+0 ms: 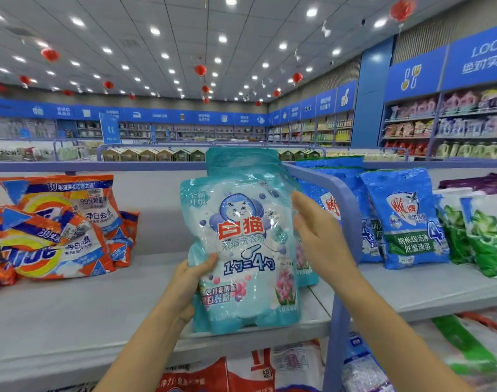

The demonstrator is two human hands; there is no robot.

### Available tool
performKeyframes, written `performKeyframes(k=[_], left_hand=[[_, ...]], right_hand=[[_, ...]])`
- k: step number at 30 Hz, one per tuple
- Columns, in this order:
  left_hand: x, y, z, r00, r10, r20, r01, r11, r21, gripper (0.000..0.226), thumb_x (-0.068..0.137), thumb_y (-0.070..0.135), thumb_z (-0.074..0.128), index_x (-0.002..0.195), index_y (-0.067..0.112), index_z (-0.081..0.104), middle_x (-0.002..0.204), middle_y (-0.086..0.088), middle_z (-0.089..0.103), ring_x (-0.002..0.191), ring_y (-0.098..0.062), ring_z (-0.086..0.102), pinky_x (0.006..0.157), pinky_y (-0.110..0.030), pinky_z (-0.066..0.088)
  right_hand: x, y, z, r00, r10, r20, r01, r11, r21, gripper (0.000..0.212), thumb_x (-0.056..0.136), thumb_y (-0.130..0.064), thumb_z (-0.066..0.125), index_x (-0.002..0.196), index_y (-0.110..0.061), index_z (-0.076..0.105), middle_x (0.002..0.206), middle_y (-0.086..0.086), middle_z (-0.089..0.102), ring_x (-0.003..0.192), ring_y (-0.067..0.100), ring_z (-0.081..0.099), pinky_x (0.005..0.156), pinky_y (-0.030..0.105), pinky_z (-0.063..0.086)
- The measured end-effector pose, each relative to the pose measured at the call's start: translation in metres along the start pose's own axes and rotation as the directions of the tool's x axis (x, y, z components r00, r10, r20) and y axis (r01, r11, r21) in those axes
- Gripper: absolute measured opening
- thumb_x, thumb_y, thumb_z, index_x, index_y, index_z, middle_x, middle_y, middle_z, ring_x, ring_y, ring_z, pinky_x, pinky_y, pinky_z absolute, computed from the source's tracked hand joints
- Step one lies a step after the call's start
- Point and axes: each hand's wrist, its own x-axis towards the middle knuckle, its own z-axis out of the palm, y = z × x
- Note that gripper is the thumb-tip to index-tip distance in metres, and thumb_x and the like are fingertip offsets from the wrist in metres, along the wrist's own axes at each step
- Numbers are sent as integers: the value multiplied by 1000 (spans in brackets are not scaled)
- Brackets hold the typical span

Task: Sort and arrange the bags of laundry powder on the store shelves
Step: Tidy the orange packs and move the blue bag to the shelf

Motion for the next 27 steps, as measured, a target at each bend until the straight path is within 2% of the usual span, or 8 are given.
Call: performKeyframes(k=[4, 8, 13, 16, 18, 20, 22, 27], left_hand=[[3, 0, 7, 999, -7, 34, 7, 1000, 6, 40, 67, 19, 71, 104, 7, 63, 94, -22, 73, 74, -32, 72, 68, -44, 60], [6, -2, 20, 999, -15, 40, 14, 1000, 8, 38, 68, 19, 71, 103, 6, 63, 91, -20, 74, 72, -30, 72, 64, -40, 60], [13, -12, 56, 999, 10, 43, -11, 1000, 14, 27, 80, 15, 68, 105, 6, 63, 92, -19, 74, 74, -30, 73, 61, -39, 60], [19, -18, 77, 999, 44, 7, -44, 999, 1, 24, 83, 12, 67, 106, 6, 63, 95, -21, 73, 76, -32, 72, 66, -41, 60], [23, -20, 84, 997, 78, -18, -78, 997, -24, 21, 85, 11, 66, 105, 6, 62, 93, -21, 73, 72, -31, 72, 62, -40, 60], [24, -24, 85, 992, 119, -36, -119, 993, -21, 24, 83, 13, 67, 106, 5, 62, 91, -20, 73, 71, -30, 72, 59, -38, 60], [23, -28, 84, 986, 160, -50, -161, 987, -6, 31, 77, 19, 70, 104, 6, 63, 89, -19, 74, 71, -30, 72, 58, -36, 59], [24, -30, 84, 972, 231, -42, -232, 973, -3, 35, 71, 27, 72, 101, 10, 66, 92, -18, 74, 75, -31, 73, 57, -35, 57]], right_hand=[[2, -17, -58, 941, -238, -242, 234, 971, -45, 28, 95, -8, 49, 117, -19, 61, 108, -18, 61, 99, -7, 57, 87, 3, 42], [26, 15, -91, 920, -20, -391, 70, 991, 113, 18, 94, -3, 47, 97, -12, 62, 89, -2, 67, 81, 1, 64, 77, 14, 50], [58, 78, -73, 903, 427, 49, -429, 888, 167, 26, 95, -16, 52, 106, 4, 63, 77, -3, 72, 63, 5, 63, 59, 21, 54], [72, 95, -48, 841, 525, 132, -541, 828, 146, 43, 100, -16, 44, 128, 16, 40, 134, 28, 48, 118, 35, 52, 97, 41, 45], [81, 106, -38, 846, 514, 146, -530, 841, 108, 47, 99, -9, 42, 131, 21, 26, 137, 41, 28, 132, 47, 24, 107, 62, 23], [91, 113, -33, 856, 510, 86, -517, 840, 165, 41, 96, -1, 44, 126, 25, 34, 112, 46, 45, 129, 41, 31, 94, 54, 40], [102, 113, -29, 864, 503, -13, -488, 843, 229, 23, 92, 3, 49, 101, 23, 53, 79, 23, 47, 74, 24, 52, 70, 39, 37], [118, 100, -26, 895, 446, 23, -414, 810, 415, 44, 94, 4, 43, 52, -10, 37, 54, 4, 27, 43, 9, 30, 46, 19, 27]])
